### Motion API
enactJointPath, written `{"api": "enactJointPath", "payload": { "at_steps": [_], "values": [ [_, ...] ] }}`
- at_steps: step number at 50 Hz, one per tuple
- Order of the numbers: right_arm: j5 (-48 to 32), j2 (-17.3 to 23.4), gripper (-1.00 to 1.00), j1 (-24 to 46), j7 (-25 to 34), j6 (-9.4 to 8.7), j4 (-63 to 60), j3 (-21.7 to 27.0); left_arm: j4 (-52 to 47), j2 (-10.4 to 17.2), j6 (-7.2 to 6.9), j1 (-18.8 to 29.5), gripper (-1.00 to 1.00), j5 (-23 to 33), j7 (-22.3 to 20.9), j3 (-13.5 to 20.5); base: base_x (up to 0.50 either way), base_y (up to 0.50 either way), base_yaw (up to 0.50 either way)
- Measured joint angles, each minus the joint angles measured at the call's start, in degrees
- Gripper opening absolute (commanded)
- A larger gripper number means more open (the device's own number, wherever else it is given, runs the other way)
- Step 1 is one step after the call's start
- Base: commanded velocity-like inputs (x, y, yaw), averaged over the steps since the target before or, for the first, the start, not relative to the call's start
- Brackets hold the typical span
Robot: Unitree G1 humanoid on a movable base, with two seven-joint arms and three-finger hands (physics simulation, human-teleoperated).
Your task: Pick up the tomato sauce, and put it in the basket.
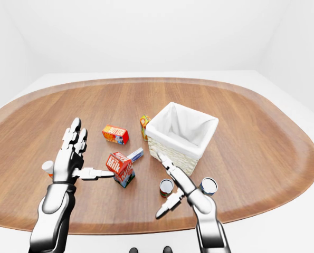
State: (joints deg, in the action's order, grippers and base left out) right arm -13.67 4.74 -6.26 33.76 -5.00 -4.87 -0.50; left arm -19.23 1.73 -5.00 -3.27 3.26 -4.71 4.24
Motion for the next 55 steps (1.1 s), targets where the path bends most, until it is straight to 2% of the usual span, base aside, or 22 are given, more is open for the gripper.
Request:
{"api": "enactJointPath", "payload": {
  "at_steps": [24,55],
  "values": [
    [0.06,0.26,1.0,2.54,-1.03,0.09,6.32,0.65,0.0,-0.03,0.0,-0.08,1.0,0.06,-0.03,-0.11,0.0,0.0,0.0],
    [0.01,0.46,1.0,4.46,-2.02,1.38,11.44,0.93,-0.15,-0.04,0.0,-0.12,1.0,0.09,-0.06,-0.15,0.0,0.0,0.0]
  ]
}}
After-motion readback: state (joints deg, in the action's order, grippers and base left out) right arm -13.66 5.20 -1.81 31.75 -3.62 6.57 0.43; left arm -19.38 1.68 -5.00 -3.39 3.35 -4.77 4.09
